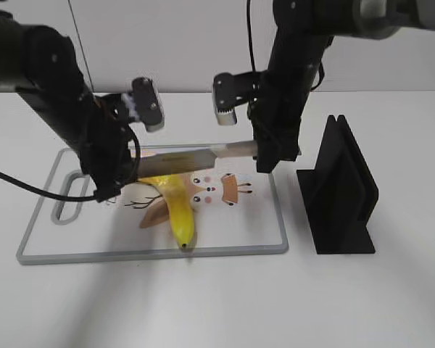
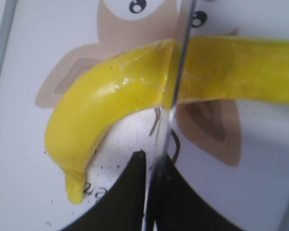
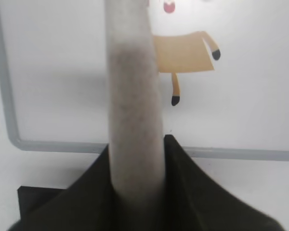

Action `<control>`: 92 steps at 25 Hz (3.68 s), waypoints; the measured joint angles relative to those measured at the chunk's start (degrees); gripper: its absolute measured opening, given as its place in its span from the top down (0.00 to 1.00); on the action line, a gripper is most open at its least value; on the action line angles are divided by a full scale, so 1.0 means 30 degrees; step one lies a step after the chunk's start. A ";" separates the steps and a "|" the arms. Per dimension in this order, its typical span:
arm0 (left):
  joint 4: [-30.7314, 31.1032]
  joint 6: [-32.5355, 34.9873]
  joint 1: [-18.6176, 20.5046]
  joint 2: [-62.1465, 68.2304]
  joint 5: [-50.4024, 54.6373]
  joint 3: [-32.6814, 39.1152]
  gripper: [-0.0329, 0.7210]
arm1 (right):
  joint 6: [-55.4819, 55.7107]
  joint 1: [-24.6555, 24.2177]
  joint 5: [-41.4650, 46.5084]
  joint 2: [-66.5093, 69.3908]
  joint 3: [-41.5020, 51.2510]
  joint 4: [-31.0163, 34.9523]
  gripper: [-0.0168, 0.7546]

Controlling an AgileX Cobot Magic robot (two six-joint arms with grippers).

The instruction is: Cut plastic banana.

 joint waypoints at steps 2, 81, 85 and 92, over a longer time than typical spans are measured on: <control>0.0301 -0.0068 0.0000 -0.1104 0.1147 -0.0416 0.94 | 0.0101 0.0060 0.0324 -0.0958 0.0000 0.0164 0.73; 0.4021 -2.0124 0.4899 -2.6682 1.0341 1.1782 0.19 | 2.8514 0.0001 -0.5983 -1.9983 1.6934 -0.3341 0.76; 0.4021 -2.0130 0.4899 -2.9880 1.0343 1.2385 0.19 | 3.0190 0.0001 -0.6259 -2.1260 1.7722 -0.4410 0.76; 0.4222 -2.0221 0.4899 -3.4582 1.0343 1.2433 0.19 | 3.0969 0.0001 -0.6506 -2.2107 1.9307 -0.4462 0.76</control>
